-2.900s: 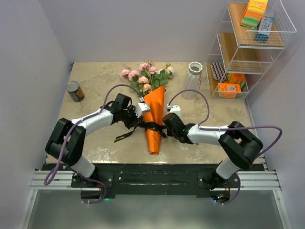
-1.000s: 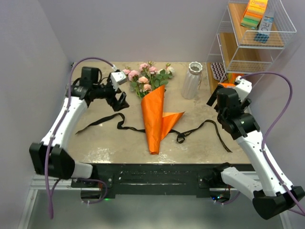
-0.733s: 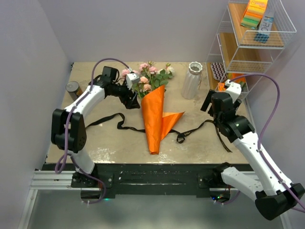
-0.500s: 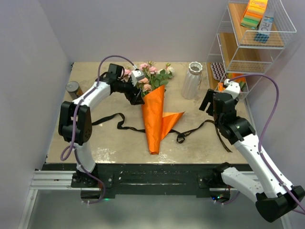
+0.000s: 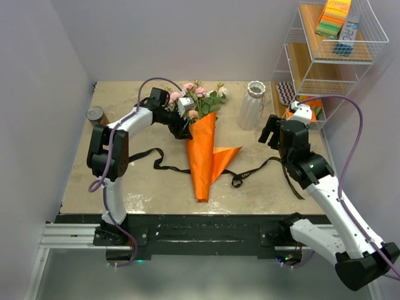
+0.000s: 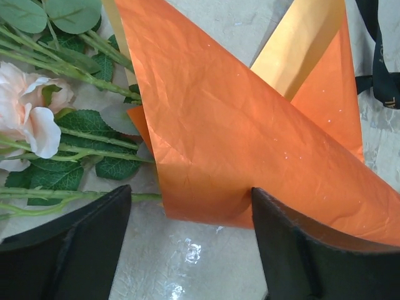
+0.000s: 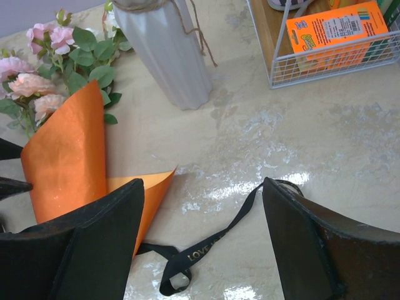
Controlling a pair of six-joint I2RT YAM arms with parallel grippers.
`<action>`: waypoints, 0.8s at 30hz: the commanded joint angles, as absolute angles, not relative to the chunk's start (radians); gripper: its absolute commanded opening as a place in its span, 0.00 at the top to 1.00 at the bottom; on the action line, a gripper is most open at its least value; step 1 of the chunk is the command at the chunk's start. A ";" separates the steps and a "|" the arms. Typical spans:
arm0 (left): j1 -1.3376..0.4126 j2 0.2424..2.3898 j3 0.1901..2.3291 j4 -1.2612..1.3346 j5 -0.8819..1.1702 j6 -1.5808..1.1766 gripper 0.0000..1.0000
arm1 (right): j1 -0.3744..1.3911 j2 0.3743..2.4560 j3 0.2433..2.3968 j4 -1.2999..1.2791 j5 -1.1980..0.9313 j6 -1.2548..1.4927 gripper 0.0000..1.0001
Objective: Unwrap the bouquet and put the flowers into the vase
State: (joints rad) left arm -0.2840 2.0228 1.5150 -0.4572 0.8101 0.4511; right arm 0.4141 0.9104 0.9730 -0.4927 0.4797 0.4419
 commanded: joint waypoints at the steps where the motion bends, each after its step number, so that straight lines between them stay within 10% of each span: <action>1: -0.288 2.040 1.588 -0.474 0.848 0.472 0.43 | 0.417 0.896 0.976 -0.446 0.459 0.420 0.22; 5: -0.288 2.029 1.592 -0.479 0.865 0.465 0.79 | 0.419 0.891 0.973 -0.442 0.453 0.422 0.23; 10: -0.290 2.022 1.603 -0.494 0.887 0.453 0.99 | 0.417 0.885 0.960 -0.437 0.446 0.423 0.23; 24: -0.276 1.907 1.865 -0.702 0.821 0.457 1.00 | 0.419 0.871 0.951 -0.419 0.402 0.423 0.25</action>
State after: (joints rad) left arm -0.2825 2.0296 1.7195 -0.6300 0.8429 0.4557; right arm 0.4141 0.9001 0.9550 -0.4648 0.4282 0.4355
